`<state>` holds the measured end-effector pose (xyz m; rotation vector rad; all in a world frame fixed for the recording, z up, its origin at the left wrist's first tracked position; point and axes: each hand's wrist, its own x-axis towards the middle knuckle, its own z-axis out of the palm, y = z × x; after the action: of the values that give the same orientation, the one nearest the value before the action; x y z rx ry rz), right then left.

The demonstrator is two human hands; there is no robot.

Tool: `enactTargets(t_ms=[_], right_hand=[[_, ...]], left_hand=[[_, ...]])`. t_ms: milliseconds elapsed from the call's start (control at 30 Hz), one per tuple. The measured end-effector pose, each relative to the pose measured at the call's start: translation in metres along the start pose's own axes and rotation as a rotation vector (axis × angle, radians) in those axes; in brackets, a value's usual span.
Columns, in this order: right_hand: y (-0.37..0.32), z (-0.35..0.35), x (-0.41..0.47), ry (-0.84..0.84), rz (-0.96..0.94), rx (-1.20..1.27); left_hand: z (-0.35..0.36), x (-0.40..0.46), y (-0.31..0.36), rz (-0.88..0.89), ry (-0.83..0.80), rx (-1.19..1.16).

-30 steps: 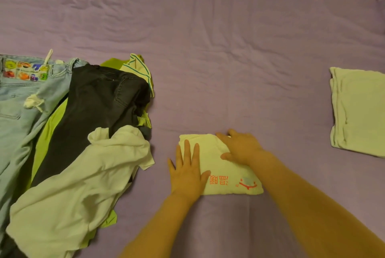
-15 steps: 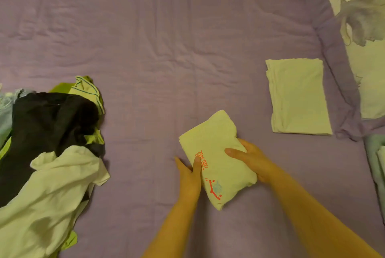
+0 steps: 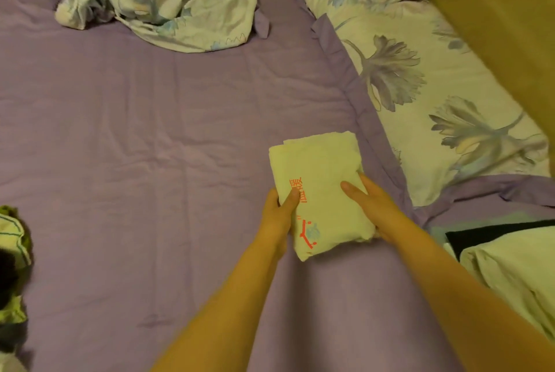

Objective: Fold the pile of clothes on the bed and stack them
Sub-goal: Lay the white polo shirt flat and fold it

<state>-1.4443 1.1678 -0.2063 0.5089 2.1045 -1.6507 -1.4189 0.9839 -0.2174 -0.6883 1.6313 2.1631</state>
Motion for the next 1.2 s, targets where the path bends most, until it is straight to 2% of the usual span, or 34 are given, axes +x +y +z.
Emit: enactTargets(t_ms=[167, 233, 267, 333, 400, 467, 500, 533, 633, 800, 967, 1100, 1200], right_hand=[[0.014, -0.030, 0.040, 0.081, -0.032, 0.022], [0.026, -0.036, 0.055, 0.081, -0.013, -0.040], [0.034, -0.037, 0.061, 0.064, 0.000, -0.104], [0.046, -0.037, 0.069, 0.042, 0.009, -0.220], [0.059, -0.034, 0.071, 0.102, -0.050, -0.458], [0.070, -0.029, 0.069, 0.193, -0.220, -0.837], [0.075, -0.027, 0.070, 0.209, -0.333, -0.969], [0.077, -0.024, 0.071, 0.199, -0.412, -1.053], [0.088, -0.016, 0.084, 0.115, -0.394, -1.208], [0.103, -0.011, 0.107, 0.059, -0.201, -1.142], [0.076, -0.010, 0.099, -0.046, -0.062, -1.201], [0.047, 0.001, 0.062, -0.035, -0.115, -1.275], [0.035, 0.012, 0.021, -0.063, -0.194, -1.219]], left_hand=[[0.031, 0.051, 0.002, 0.001, -0.038, 0.151], [0.036, 0.064, -0.006, 0.006, -0.043, 0.305], [0.036, 0.070, -0.012, 0.043, -0.022, 0.473], [0.035, 0.078, -0.025, 0.165, 0.071, 1.026], [0.034, 0.084, -0.034, 0.393, 0.106, 1.490], [0.037, 0.091, -0.041, 0.645, -0.006, 1.683], [0.038, 0.095, -0.045, 0.699, -0.060, 1.740], [0.039, 0.099, -0.048, 0.677, -0.095, 1.784], [0.030, 0.111, -0.064, 0.519, -0.093, 1.791], [0.021, 0.131, -0.078, 0.443, -0.150, 1.694], [0.031, 0.123, -0.057, 0.299, -0.219, 1.742], [0.039, 0.083, -0.029, 0.259, -0.222, 1.600], [0.036, 0.037, -0.014, 0.097, -0.132, 1.470]])
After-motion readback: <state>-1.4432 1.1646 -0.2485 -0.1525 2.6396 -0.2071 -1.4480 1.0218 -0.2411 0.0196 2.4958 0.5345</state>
